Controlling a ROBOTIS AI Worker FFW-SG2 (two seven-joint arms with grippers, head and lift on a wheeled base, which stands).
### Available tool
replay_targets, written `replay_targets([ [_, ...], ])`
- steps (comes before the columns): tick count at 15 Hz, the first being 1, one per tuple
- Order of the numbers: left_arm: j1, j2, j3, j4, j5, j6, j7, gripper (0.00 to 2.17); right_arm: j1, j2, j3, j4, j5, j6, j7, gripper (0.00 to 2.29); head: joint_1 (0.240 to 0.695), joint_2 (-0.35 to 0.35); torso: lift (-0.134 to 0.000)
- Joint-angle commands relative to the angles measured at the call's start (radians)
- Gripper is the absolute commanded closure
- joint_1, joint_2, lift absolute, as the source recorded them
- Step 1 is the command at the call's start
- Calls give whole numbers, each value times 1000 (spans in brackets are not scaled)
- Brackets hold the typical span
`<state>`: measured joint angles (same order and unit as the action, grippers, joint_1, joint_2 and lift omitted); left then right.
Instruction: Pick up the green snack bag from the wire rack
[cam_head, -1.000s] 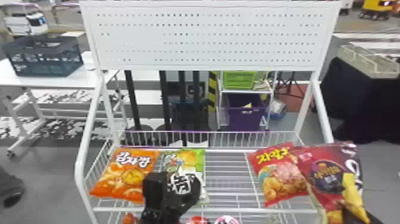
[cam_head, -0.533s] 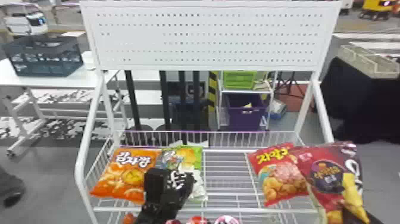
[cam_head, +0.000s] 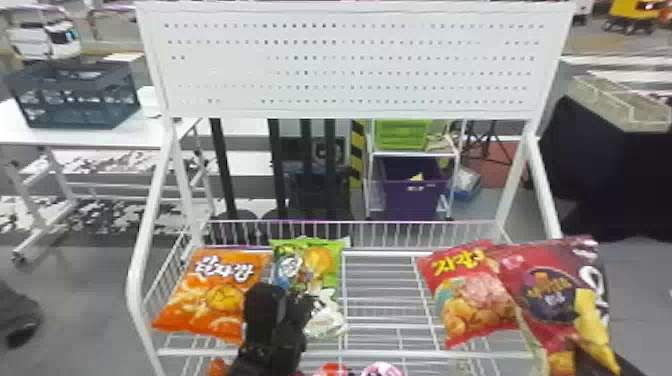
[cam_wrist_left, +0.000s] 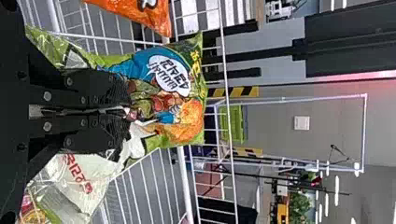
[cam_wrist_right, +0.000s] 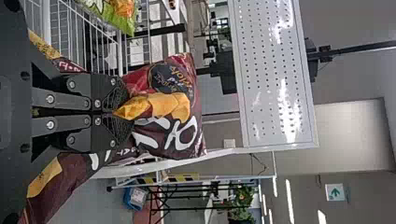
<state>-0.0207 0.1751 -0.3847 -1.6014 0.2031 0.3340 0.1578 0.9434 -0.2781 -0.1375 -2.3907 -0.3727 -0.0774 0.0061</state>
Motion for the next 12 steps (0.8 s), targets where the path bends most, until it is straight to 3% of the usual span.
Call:
replay_targets([
  [1,27,6,7,-46,-1,9,0,2132,-3,-1,3,1,0,0,0,2179,499,0,0],
  [7,186,55,76,-322,12,9,19,2128,-3,0,4,-2,0,0,0,2179,499,0,0],
  [12,490,104,237,-629,27,-43,8,2121,-6,-3,6,-1,0,0,0,2179,499,0,0],
])
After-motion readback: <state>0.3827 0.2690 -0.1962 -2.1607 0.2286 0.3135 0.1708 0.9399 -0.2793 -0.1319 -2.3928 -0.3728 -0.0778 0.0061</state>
